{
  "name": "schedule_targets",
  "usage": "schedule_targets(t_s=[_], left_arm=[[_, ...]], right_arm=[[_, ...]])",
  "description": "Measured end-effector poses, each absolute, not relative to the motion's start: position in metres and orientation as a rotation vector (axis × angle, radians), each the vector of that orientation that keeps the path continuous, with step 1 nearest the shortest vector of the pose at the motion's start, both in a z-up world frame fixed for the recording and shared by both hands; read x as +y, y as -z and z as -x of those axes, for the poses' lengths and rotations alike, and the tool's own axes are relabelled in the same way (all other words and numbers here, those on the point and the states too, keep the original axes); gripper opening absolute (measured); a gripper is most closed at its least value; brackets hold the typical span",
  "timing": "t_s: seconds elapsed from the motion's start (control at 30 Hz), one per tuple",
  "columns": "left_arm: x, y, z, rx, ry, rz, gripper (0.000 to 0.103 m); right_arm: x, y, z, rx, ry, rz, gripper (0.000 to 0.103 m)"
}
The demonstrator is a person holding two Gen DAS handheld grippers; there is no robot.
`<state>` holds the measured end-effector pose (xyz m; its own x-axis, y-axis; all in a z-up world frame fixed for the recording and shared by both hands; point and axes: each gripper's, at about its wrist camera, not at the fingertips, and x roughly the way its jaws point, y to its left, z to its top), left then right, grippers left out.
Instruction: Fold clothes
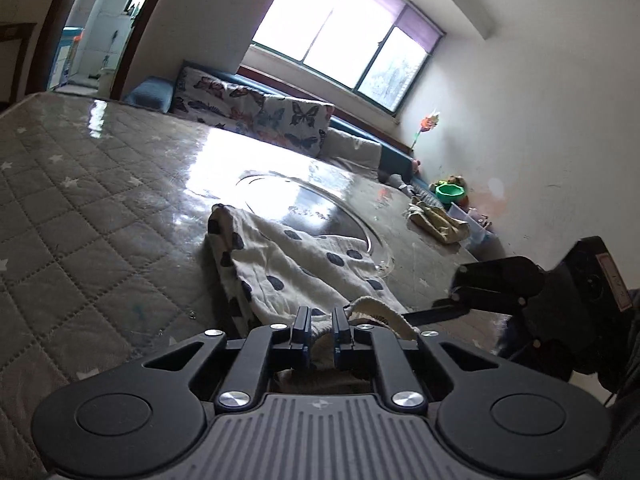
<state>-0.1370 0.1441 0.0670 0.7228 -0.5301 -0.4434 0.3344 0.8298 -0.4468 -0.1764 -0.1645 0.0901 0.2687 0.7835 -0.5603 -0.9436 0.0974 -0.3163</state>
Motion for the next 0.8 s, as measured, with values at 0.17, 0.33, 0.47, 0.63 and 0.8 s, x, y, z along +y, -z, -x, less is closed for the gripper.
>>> schedule_targets(t_s=[0.17,0.33,0.47,0.63,0.8], left_arm=[[0.146,-0.072,0.146,0.582,0.481,0.312,0.019],[0.159,-0.072,0.155,0.577,0.425,0.320,0.032],[0.160,-0.067,0.157,0.590,0.419,0.322,0.042],[0.144,-0.061,0.163,0.587,0.439,0.230,0.053],[0.148,-0.055,0.149,0.621,0.443,0.340,0.053]], right_arm=[[-0.160,-0.091,0.174,0.272,-1.331,0.720,0.033],[-0.165,-0.092,0.177,0.280,-1.343,0.778,0.025],[-0.163,-0.090,0.177,0.284,-1.338,0.793,0.024],[-0.150,-0.093,0.171,0.298,-1.343,0.787,0.023],[-0.150,-0.092,0.175,0.300,-1.338,0.805,0.023]])
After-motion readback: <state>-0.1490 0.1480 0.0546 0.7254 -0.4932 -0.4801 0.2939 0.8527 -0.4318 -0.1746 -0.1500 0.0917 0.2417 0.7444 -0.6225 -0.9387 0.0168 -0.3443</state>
